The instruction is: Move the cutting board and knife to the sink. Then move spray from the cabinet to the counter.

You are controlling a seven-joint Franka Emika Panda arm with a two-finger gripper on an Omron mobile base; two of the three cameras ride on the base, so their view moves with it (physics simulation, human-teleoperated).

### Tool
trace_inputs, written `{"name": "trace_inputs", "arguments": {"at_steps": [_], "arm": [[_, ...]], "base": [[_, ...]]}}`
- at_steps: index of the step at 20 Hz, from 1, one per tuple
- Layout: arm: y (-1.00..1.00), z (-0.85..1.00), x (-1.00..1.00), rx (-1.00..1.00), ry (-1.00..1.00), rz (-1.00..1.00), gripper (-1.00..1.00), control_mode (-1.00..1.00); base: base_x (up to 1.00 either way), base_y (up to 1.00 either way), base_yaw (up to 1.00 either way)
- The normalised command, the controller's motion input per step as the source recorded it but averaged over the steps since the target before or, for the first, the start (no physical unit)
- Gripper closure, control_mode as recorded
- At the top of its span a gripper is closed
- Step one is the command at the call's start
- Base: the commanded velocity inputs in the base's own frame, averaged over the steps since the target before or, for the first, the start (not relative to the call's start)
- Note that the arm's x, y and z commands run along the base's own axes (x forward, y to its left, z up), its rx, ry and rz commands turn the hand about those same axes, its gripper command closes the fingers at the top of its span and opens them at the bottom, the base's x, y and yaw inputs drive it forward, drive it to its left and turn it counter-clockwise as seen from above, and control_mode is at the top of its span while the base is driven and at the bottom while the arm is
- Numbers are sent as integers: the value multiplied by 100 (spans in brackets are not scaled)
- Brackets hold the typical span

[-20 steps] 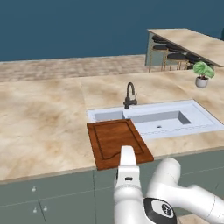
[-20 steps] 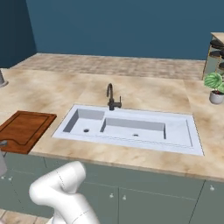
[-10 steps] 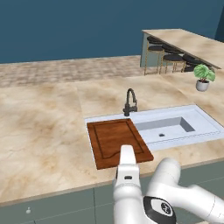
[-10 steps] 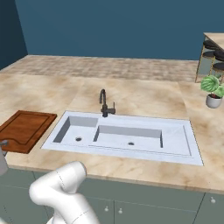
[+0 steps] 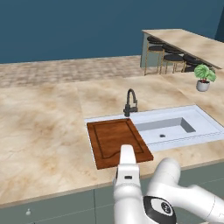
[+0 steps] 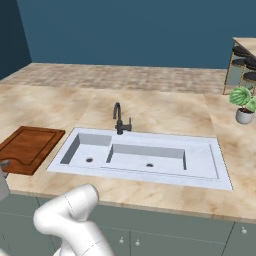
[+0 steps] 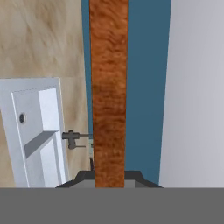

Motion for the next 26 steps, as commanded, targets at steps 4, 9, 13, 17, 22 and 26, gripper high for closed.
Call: {"name": "trace_inputs", "arguments": {"at_steps": [4, 9, 13, 17, 22, 26], "arm": [[0, 0, 0, 0, 0, 0, 100, 100], [0, 0, 0, 0, 0, 0, 100, 100], [0, 0, 0, 0, 0, 0, 100, 100], [-4, -3, 22, 3, 9, 0, 100, -100], [-10, -5, 35, 3, 17, 0, 100, -100], [-19, -6, 39, 0, 18, 2, 100, -100]], "base": [[0, 0, 0], [0, 0, 0], [8, 0, 0], [5, 0, 0], [0, 0, 0], [0, 0, 0]]}}
